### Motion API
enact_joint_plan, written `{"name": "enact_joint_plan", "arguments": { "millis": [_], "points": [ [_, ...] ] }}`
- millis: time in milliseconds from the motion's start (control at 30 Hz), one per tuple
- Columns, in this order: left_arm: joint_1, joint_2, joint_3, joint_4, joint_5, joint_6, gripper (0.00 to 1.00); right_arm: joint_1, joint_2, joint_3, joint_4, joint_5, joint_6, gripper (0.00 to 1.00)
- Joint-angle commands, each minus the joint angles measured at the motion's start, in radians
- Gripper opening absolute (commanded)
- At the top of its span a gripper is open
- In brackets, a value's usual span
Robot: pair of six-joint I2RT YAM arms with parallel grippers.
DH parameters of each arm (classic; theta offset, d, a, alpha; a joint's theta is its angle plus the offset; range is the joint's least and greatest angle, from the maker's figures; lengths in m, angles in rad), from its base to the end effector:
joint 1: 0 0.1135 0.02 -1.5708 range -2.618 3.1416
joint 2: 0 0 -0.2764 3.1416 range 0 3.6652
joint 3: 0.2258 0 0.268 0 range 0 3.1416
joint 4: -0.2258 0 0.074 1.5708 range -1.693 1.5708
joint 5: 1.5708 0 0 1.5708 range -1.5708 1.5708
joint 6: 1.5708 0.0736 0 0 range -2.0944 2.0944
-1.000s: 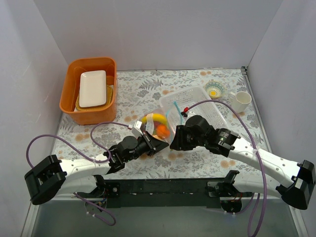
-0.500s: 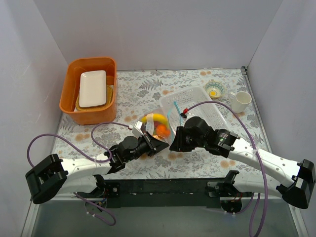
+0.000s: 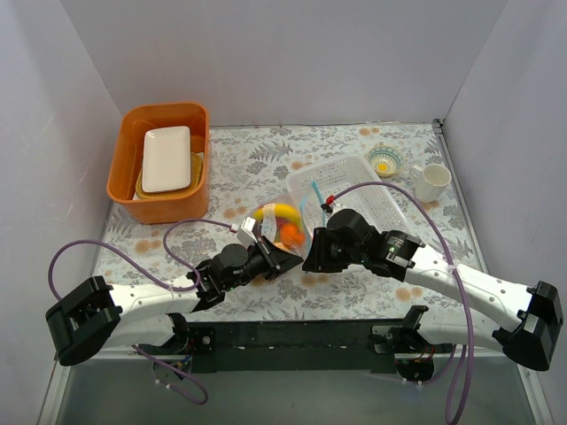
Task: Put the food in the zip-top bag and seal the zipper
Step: Zip the zipper food storage bag at the center of the board.
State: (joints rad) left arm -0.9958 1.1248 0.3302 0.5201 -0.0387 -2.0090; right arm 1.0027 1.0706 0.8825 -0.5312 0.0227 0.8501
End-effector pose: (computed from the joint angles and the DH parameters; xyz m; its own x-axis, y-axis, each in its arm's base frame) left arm 0.1485 -0.2239 0.1785 -0.6785 -0.6169 0.3989 -0.4807 -0.0379 -0.8761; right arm 0.1447 0.2235 0.2689 -0.8602 0.0485 -0.5077 -0.2837 0.7817 0.5553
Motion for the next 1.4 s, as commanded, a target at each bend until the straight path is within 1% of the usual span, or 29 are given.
{"name": "enact_joint_plan", "arguments": {
  "millis": [0,167,200,300,333,367,400,467,500,567,600,733,800,833,867,933,1067,1200,1367],
  "points": [
    [0.006,-0.008,0.021,0.004,-0.004,-0.139,0.00,0.005,0.015,0.024,-0.001,-0.003,0.004,0.34],
    [0.006,-0.005,0.020,0.008,-0.003,-0.142,0.00,0.010,0.017,0.027,-0.004,0.003,0.003,0.21],
    [0.006,-0.008,0.020,0.008,-0.003,-0.140,0.00,0.010,0.012,0.029,-0.003,0.006,0.003,0.15],
    [0.006,-0.010,0.017,0.008,-0.001,-0.143,0.00,0.010,0.005,0.027,0.002,0.014,0.004,0.08],
    [0.006,-0.011,0.013,0.008,0.000,-0.145,0.01,0.010,0.003,0.027,0.002,0.019,0.004,0.08],
    [0.005,-0.011,0.010,0.009,0.002,-0.146,0.06,0.010,0.000,0.027,0.002,0.026,0.007,0.07],
    [0.006,-0.016,0.006,0.014,0.005,-0.152,0.19,0.010,-0.004,0.021,0.005,0.037,0.018,0.06],
    [0.006,-0.025,-0.020,0.050,0.011,-0.163,0.14,0.010,-0.015,0.007,0.017,0.049,0.036,0.05],
    [0.006,-0.028,-0.026,0.058,0.013,-0.169,0.14,0.010,-0.033,-0.020,0.049,0.052,0.055,0.04],
    [0.006,-0.030,-0.040,0.078,0.013,-0.178,0.23,0.010,-0.053,-0.049,0.085,0.051,0.073,0.03],
    [0.005,-0.025,-0.048,0.089,0.014,-0.184,0.25,0.010,-0.069,-0.062,0.095,0.049,0.084,0.02],
    [0.005,0.007,-0.040,0.126,0.037,-0.191,0.24,0.010,-0.092,-0.096,0.132,0.049,0.112,0.02],
    [0.006,0.026,-0.046,0.149,0.037,-0.197,0.21,0.010,-0.090,-0.094,0.129,0.051,0.113,0.02],
    [0.006,0.032,-0.048,0.171,0.037,-0.197,0.18,0.010,-0.090,-0.094,0.131,0.049,0.115,0.02],
    [0.006,0.035,-0.046,0.178,0.068,-0.197,0.08,0.010,-0.089,-0.094,0.131,0.049,0.115,0.02],
    [0.006,0.047,-0.039,0.185,0.079,-0.194,0.00,0.010,-0.092,-0.096,0.129,0.057,0.116,0.02],
    [0.005,0.046,-0.039,0.169,0.106,-0.201,0.00,0.010,-0.087,-0.089,0.126,0.083,0.116,0.03],
    [0.005,0.029,-0.051,0.107,0.140,-0.208,0.00,0.008,-0.075,-0.068,0.100,0.129,0.115,0.08],
    [0.006,-0.011,-0.095,0.090,0.155,-0.224,0.00,-0.006,-0.081,-0.047,0.076,0.181,0.103,0.08]
  ]
}}
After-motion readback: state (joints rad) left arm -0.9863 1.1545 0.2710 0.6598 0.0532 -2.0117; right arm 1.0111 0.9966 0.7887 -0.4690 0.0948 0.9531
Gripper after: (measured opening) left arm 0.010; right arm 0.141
